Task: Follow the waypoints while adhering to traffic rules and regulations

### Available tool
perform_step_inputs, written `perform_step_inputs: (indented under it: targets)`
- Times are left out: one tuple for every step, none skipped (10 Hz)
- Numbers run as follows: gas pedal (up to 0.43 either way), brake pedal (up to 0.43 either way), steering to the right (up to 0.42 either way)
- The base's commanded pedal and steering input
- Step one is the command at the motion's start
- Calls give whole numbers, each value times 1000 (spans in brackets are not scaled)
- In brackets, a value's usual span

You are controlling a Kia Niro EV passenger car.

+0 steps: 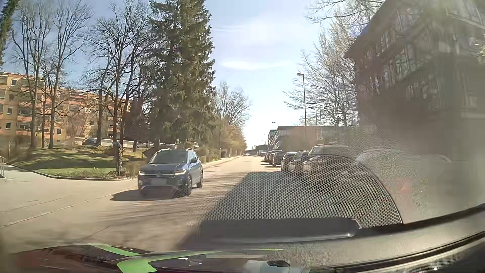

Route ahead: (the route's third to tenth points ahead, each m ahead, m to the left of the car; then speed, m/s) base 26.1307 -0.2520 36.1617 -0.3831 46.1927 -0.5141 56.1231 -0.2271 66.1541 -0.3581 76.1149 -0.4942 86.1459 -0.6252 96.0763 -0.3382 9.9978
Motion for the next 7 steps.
perform_step_inputs:
  targets:
    - [228, 0, -4]
    - [228, 0, -4]
    - [228, 0, -4]
    - [228, 0, -4]
    - [228, 0, -4]
    - [228, 0, -4]
    - [228, 0, -4]
